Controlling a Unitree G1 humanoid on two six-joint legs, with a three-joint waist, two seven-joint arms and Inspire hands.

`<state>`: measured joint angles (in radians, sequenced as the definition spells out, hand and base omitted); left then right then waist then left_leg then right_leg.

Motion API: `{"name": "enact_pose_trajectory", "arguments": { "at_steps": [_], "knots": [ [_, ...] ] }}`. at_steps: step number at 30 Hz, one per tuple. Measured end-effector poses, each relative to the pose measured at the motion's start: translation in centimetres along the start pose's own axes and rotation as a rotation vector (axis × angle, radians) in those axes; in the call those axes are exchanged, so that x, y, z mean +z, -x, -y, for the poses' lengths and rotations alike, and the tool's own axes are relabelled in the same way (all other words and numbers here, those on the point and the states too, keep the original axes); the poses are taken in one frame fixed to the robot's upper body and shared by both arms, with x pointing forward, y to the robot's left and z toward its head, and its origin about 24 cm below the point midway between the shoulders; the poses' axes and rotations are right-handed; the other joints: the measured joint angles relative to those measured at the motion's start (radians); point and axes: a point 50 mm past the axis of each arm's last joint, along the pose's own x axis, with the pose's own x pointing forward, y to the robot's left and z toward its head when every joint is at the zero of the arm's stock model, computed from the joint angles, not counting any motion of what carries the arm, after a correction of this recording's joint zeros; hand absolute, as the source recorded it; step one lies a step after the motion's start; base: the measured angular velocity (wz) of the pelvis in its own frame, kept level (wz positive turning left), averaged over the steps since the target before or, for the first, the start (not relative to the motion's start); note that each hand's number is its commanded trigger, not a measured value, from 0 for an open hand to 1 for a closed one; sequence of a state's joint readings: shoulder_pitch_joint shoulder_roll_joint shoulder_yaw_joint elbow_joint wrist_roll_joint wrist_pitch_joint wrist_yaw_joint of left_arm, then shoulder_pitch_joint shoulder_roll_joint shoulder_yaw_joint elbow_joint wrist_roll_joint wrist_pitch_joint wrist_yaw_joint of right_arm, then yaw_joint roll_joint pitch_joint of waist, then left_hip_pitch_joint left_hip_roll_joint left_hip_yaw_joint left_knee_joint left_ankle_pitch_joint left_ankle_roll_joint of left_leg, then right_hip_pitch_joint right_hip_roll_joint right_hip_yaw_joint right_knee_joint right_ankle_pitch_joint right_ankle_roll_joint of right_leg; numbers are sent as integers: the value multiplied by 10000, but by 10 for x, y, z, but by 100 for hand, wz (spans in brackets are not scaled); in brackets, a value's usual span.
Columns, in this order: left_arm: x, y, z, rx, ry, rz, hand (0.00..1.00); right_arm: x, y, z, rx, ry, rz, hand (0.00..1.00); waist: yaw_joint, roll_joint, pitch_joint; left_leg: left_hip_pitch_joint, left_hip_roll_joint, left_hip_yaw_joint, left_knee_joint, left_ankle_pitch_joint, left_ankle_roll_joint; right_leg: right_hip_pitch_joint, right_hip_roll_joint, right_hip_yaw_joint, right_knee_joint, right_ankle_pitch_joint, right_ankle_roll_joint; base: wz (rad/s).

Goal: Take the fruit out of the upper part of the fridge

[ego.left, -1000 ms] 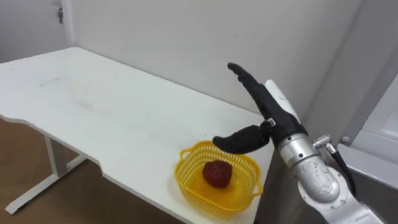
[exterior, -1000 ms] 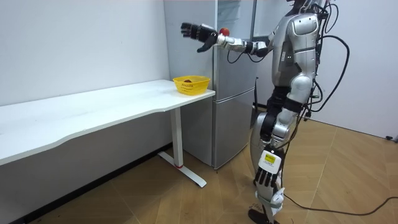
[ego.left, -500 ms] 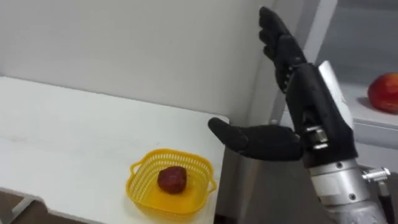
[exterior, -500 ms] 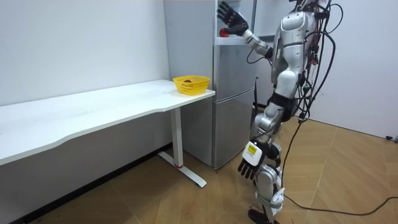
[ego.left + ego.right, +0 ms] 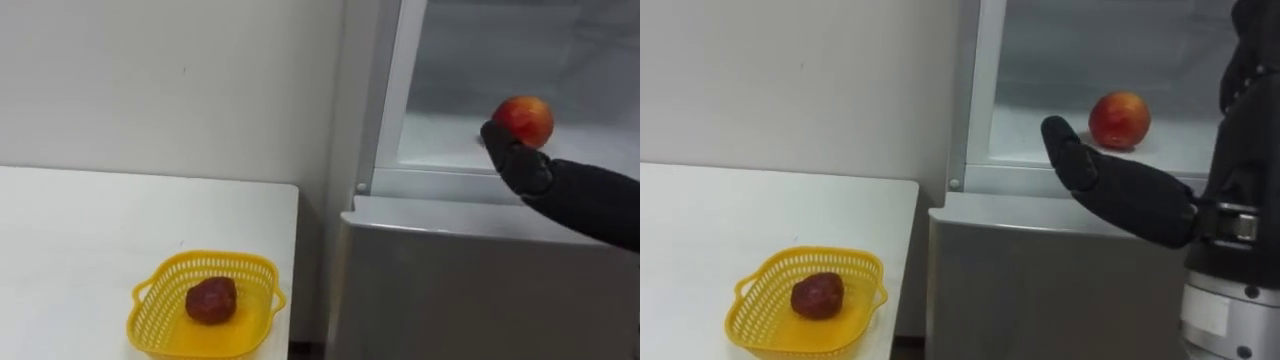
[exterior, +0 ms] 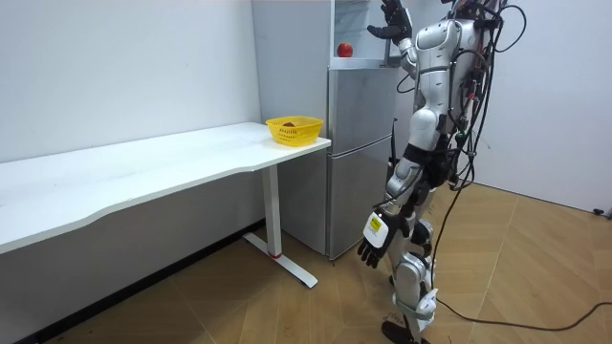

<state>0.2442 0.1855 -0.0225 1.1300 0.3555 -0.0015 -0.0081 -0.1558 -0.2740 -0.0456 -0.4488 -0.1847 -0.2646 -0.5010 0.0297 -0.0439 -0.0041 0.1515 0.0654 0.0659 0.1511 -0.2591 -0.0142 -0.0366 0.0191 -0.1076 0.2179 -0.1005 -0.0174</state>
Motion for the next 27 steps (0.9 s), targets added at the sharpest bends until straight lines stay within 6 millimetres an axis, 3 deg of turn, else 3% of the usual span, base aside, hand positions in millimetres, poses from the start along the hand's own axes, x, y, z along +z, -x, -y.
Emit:
{"name": "enact_pose_trajectory", "arguments": {
  "at_steps": [4,7,9,15,20,27],
  "knots": [
    [-2,0,1,-71,24,-57,0,-4,1,6,-184,41,-253,0,1,-1,10,7,0,9,4,0,0,-2,1,13,9,0,0,-1],
    [-2,1,2,-106,42,-62,0,-13,2,9,-151,-6,-669,0,3,-24,15,16,2,9,6,0,0,2,3,18,10,0,0,0],
    [-2,1,1,-149,102,-17,0,-22,4,10,-76,228,-1045,0,4,-43,71,23,2,7,16,0,0,12,3,20,10,0,-1,0],
    [-3,1,0,-154,132,-48,0,-46,12,14,-3,451,-2229,0,91,-112,83,12,-3,-101,24,1,1,35,0,6,-7,-5,0,1],
    [-6,1,-1,-178,387,-176,0,-55,13,17,-39,426,-2893,0,193,-161,101,-24,-10,-152,15,2,1,17,-16,-61,29,-114,10,4],
    [-5,1,-4,-176,441,-106,0,-70,-13,15,17,23,-3072,0,338,-392,167,-71,-15,-240,106,5,0,58,-38,-133,16,-127,3,3]
  ]
}}
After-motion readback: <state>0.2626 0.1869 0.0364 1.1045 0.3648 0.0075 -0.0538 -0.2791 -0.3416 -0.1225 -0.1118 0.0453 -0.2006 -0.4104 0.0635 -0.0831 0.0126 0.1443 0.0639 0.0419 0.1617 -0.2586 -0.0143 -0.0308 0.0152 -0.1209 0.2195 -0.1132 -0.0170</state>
